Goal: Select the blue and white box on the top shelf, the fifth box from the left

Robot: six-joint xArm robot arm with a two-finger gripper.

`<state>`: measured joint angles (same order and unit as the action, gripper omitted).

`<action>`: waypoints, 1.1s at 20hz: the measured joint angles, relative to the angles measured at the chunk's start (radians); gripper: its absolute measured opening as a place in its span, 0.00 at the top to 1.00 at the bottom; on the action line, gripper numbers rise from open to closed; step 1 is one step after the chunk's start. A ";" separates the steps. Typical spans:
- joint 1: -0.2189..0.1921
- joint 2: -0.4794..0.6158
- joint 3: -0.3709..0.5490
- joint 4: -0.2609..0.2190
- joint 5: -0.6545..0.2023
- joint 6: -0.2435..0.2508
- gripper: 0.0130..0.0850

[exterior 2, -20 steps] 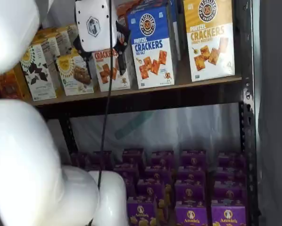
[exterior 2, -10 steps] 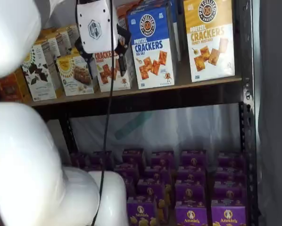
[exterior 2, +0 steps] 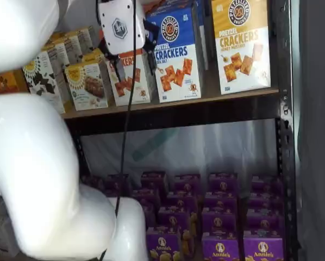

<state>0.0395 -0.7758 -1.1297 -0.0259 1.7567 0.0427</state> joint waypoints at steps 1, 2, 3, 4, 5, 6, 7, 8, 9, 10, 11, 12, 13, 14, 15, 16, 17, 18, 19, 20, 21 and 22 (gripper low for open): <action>-0.003 0.012 -0.009 -0.005 -0.005 -0.003 0.00; -0.006 0.024 -0.019 -0.009 -0.011 -0.007 0.00; -0.010 0.032 -0.025 -0.010 -0.021 -0.011 0.00; -0.016 0.038 -0.030 -0.008 -0.032 -0.015 0.00; -0.020 0.043 -0.034 -0.008 -0.045 -0.019 0.00; -0.024 0.046 -0.037 -0.009 -0.056 -0.022 0.00; -0.032 0.050 -0.041 -0.004 -0.066 -0.028 0.00; -0.039 0.053 -0.045 0.002 -0.074 -0.035 0.00; -0.047 0.057 -0.049 0.007 -0.081 -0.041 0.00; -0.054 0.061 -0.055 0.011 -0.087 -0.048 0.00; -0.062 0.065 -0.060 0.015 -0.092 -0.055 0.00; -0.069 0.068 -0.065 0.018 -0.096 -0.061 0.00; -0.077 0.072 -0.071 0.022 -0.099 -0.068 0.00; -0.086 0.076 -0.077 0.028 -0.101 -0.076 0.00; -0.094 0.080 -0.084 0.034 -0.100 -0.084 0.00; -0.102 0.084 -0.090 0.039 -0.099 -0.091 0.00; -0.107 0.088 -0.095 0.043 -0.097 -0.096 0.00; -0.113 0.091 -0.100 0.047 -0.095 -0.101 0.00; -0.117 0.093 -0.103 0.049 -0.093 -0.105 0.00; -0.120 0.096 -0.107 0.050 -0.091 -0.107 0.00; -0.120 0.098 -0.109 0.049 -0.088 -0.109 0.00; -0.122 0.100 -0.111 0.049 -0.087 -0.110 0.00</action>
<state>-0.0820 -0.6760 -1.2409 0.0230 1.6698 -0.0672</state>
